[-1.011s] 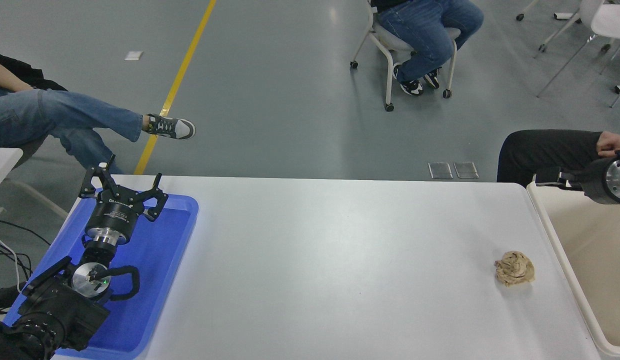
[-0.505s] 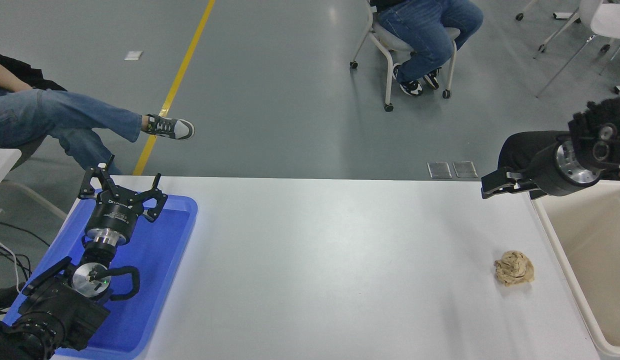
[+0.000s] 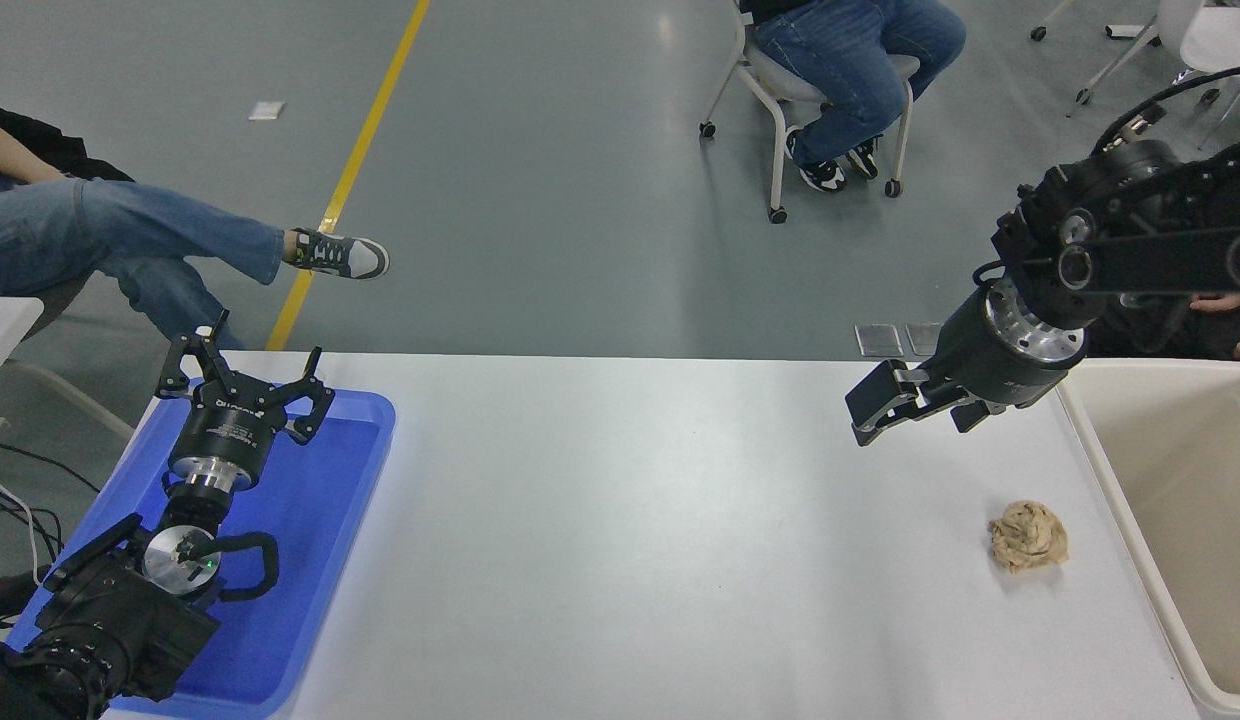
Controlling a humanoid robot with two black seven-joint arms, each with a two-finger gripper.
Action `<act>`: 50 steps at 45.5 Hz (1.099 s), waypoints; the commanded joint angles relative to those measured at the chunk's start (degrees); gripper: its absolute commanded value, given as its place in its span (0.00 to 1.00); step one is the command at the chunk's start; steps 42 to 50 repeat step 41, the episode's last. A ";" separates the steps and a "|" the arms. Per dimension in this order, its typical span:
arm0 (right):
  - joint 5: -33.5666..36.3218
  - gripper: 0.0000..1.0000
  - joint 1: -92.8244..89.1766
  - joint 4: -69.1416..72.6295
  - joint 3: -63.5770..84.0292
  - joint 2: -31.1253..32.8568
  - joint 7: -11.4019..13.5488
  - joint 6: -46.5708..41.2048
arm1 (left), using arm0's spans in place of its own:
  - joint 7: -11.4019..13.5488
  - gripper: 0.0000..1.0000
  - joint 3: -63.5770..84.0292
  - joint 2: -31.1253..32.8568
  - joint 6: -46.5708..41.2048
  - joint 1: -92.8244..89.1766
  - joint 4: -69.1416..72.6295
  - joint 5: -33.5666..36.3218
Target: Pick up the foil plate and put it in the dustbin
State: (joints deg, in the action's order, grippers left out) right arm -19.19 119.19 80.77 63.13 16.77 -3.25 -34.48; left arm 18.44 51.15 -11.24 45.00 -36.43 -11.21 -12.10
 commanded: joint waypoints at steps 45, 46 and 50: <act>7.77 1.00 14.14 4.92 12.28 -2.36 -0.18 -6.39 | 0.02 1.00 0.00 -0.10 0.00 0.13 0.04 -0.03; 7.77 1.00 14.14 4.92 12.28 -2.36 -0.18 -6.39 | 0.02 1.00 0.00 -0.10 0.00 0.13 0.04 -0.03; 7.77 1.00 14.14 4.92 12.28 -2.36 -0.18 -6.39 | 0.02 1.00 0.00 -0.10 0.00 0.13 0.04 -0.03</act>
